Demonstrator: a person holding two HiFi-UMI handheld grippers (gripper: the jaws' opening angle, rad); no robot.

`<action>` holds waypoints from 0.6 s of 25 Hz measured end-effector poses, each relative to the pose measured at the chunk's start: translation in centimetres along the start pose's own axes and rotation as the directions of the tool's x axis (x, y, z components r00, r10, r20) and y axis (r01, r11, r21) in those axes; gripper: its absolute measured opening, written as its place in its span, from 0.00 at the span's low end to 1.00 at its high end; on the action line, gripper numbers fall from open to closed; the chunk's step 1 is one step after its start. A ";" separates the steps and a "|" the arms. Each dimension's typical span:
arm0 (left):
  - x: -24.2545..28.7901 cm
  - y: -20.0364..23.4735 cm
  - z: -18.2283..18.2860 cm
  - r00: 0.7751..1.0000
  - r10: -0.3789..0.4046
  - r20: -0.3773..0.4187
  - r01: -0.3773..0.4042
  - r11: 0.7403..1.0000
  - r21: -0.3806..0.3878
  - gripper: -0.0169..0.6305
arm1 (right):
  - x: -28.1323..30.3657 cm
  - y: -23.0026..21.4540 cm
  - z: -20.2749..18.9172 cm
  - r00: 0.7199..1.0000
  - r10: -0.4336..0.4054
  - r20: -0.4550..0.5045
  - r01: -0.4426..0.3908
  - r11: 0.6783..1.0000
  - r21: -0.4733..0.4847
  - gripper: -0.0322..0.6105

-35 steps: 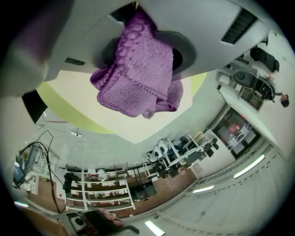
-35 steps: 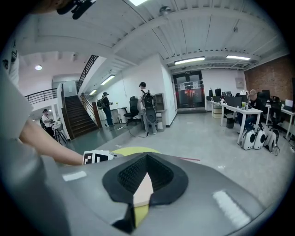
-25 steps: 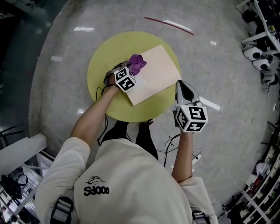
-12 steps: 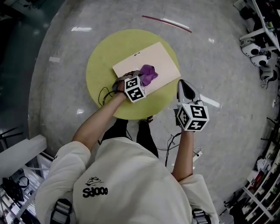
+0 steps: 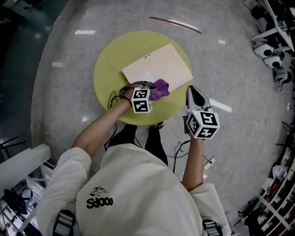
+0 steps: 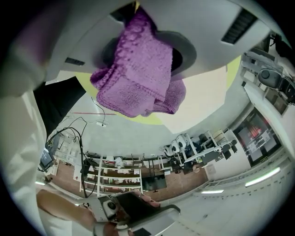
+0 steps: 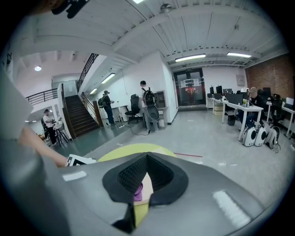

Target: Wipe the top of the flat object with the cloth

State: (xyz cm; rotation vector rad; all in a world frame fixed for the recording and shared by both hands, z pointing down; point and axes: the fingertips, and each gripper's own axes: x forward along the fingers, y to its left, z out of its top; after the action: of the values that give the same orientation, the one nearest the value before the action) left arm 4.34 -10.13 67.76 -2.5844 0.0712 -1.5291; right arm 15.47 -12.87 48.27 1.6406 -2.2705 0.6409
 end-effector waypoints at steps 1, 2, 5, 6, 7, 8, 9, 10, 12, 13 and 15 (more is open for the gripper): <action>-0.3 0.1 -0.7 1.000 0.005 -0.009 -0.005 1.000 -0.009 0.14 | 0.2 0.2 0.0 1.000 0.002 0.000 -0.002 1.000 0.000 0.06; -0.6 0.4 -1.5 1.000 0.014 -0.020 -0.015 1.000 -0.021 0.14 | 0.4 0.6 0.0 1.000 0.006 0.000 -0.006 1.000 -0.001 0.06; -1.6 1.9 -4.7 0.997 0.049 -0.053 -0.054 0.995 -0.087 0.14 | 1.3 1.9 0.2 1.000 0.022 0.000 -0.022 1.000 -0.009 0.06; -2.0 2.6 -5.9 0.996 0.060 -0.060 -0.067 0.990 -0.121 0.14 | 1.6 2.4 0.3 1.000 0.029 0.000 -0.029 0.999 -0.013 0.06; -2.4 3.3 -7.1 0.995 0.070 -0.064 -0.080 0.984 -0.161 0.14 | 1.9 2.8 0.4 0.999 0.036 -0.001 -0.036 0.999 -0.017 0.06; -2.8 3.9 -8.1 0.995 0.079 -0.069 -0.091 0.975 -0.203 0.14 | 2.1 3.1 0.4 0.999 0.043 -0.002 -0.043 0.999 -0.022 0.06; -3.3 4.5 -9.0 0.993 0.088 -0.075 -0.103 0.966 -0.238 0.14 | 2.3 3.4 0.5 0.999 0.049 -0.004 -0.049 0.998 -0.026 0.06; -3.8 5.0 -9.9 0.992 0.099 -0.083 -0.118 0.957 -0.265 0.14 | 2.4 3.7 0.6 0.998 0.055 -0.006 -0.055 0.998 -0.031 0.06; -4.5 6.1 -11.5 0.987 0.124 -0.102 -0.150 0.940 -0.305 0.14 | 2.7 4.2 0.8 0.998 0.065 -0.008 -0.066 0.997 -0.040 0.06; -4.8 6.7 -12.2 0.985 0.136 -0.109 -0.164 0.931 -0.325 0.14 | 2.9 4.4 1.0 0.997 0.071 -0.008 -0.071 0.996 -0.044 0.06; -5.4 7.5 -13.6 0.981 0.152 -0.122 -0.187 0.911 -0.367 0.14 | 3.2 4.9 1.2 0.997 0.082 -0.009 -0.082 0.995 -0.053 0.06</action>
State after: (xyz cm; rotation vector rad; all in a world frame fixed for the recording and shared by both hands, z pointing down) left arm -9.99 -18.20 68.44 -2.6898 0.6464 -1.7075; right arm 9.89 -14.80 47.74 1.5256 -2.3395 0.5985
